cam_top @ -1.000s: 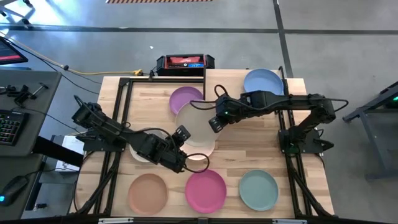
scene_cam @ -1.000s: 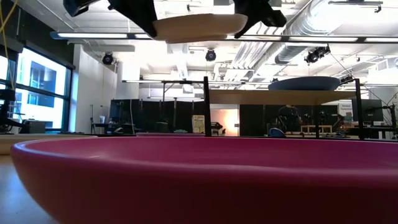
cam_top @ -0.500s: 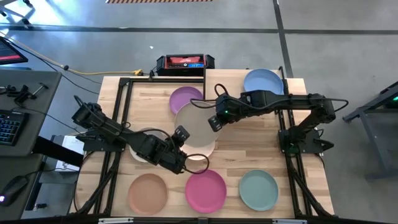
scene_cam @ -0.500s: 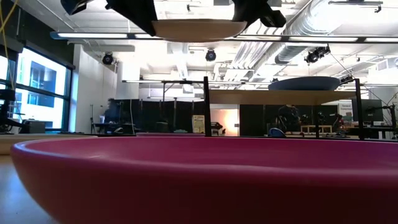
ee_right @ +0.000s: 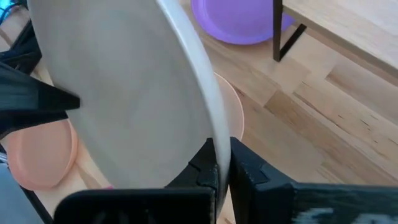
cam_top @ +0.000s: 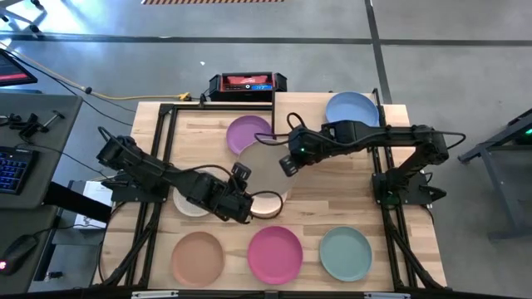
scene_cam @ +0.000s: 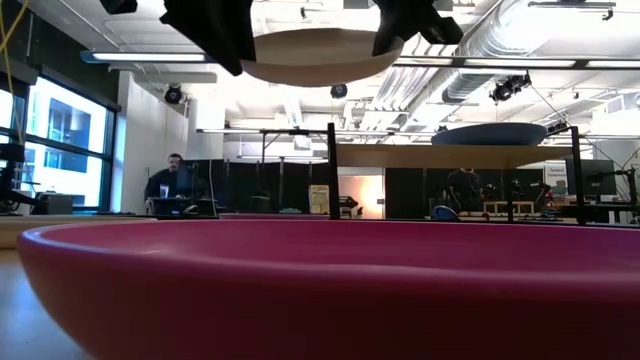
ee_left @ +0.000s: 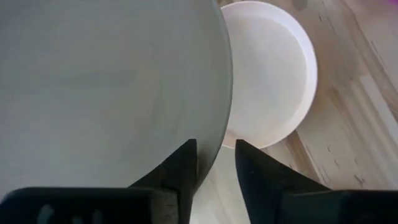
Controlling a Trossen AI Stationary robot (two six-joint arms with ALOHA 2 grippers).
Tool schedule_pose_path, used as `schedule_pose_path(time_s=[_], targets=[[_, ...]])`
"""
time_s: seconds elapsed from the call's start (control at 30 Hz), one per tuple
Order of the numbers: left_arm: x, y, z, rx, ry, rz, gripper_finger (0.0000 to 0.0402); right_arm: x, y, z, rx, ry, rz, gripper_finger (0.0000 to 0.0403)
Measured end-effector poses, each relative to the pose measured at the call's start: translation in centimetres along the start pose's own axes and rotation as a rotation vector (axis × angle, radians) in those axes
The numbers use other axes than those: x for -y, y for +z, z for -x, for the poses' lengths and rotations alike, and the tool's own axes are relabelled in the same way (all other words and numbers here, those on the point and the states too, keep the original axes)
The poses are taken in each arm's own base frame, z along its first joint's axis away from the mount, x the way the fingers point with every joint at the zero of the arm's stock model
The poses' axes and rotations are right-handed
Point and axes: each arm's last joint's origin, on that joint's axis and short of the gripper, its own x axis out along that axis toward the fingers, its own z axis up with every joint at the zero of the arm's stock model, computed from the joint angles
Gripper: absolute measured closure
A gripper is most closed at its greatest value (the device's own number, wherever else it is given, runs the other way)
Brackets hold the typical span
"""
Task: Place and stack plates onto a shelf
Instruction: Stack the white plate on top of the blue plate on the shelf
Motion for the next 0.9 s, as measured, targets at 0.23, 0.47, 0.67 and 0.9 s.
schedule_pose_path(time_s=[0.23, 0.47, 0.67, 0.9], targets=[[-0.4, 0.2, 1.1, 0.019, 0.012, 0.080, 0.0271, 0.9, 0.1, -0.1, -0.038, -0.060, -0.005, 0.0403], [-2.0, 0.8, 3.2, 0.051, 0.104, 0.134, 0.0266, 2.3, 0.6, 0.8, -0.070, -0.076, -0.015, 0.0403], [-3.1, 0.9, 4.1, 0.065, 0.138, 0.176, 0.0268, 4.2, 1.1, 2.9, -0.058, -0.080, -0.032, 0.0403], [-4.2, 0.1, 3.6, 0.001, 0.154, 0.250, 0.0268, 7.1, 1.8, 5.9, -0.022, -0.103, -0.051, 0.0403]])
